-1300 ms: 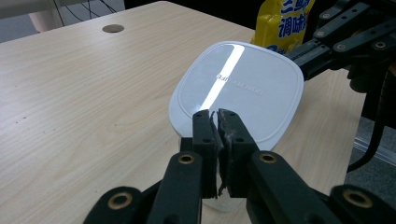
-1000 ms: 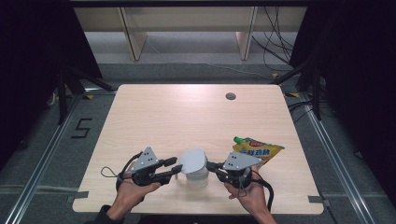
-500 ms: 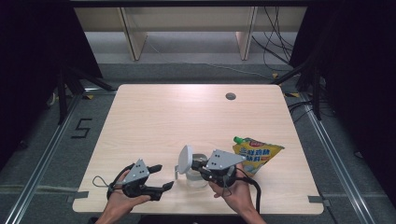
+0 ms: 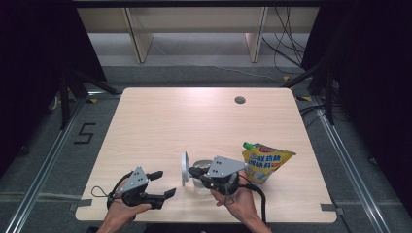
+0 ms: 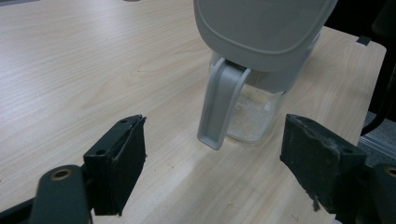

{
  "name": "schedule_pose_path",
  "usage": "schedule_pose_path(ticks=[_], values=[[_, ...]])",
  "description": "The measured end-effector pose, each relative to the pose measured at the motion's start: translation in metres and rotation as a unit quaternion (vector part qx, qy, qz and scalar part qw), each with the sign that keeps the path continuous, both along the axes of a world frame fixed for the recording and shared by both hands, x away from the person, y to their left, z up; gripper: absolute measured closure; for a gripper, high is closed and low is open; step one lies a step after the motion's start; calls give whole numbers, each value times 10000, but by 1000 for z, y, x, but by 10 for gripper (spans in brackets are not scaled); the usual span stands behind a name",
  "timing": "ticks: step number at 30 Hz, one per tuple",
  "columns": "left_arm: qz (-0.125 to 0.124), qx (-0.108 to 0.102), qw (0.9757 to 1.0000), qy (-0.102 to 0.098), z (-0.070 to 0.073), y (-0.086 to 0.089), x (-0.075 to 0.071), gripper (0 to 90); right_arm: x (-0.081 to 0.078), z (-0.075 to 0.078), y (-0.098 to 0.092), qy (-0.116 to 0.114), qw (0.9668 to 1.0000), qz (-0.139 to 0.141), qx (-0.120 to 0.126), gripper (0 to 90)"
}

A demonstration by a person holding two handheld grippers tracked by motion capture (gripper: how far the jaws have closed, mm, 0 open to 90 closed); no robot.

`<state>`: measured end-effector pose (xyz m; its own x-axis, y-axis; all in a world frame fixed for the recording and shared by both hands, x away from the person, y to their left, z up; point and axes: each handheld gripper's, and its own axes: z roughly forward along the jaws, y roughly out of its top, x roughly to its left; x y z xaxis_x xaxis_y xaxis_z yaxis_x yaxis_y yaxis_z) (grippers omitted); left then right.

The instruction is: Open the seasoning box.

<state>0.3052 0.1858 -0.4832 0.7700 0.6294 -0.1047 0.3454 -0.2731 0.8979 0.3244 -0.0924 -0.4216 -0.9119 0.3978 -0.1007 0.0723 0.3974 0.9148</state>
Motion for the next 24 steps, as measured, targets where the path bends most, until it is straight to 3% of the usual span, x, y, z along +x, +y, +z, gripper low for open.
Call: schedule_pose_path(ticks=[4,12,13,14,19,21,24], values=[[35,34,10000,65,-3,-5,-2,204,-1,-1,-20,3,9998,-159,92,867],[153,17,9999,-4,-4,-8,-4,174,-11,-18,-75,21,9991,-372,208,776],[153,17,9999,-4,-4,-8,-4,175,-11,-18,-75,21,9991,-372,208,776],[95,52,9999,4,-4,-8,-4,181,-15,-23,-93,124,9983,-496,261,729],[-29,163,9998,-120,-4,-10,-4,181,-26,-30,-126,292,9965,-725,300,648],[9,146,9998,-103,-4,-10,-4,181,-28,-31,-131,338,9955,-828,310,633],[91,50,9999,-8,-4,-10,-5,181,-35,-33,-153,391,9933,-1035,320,566]])
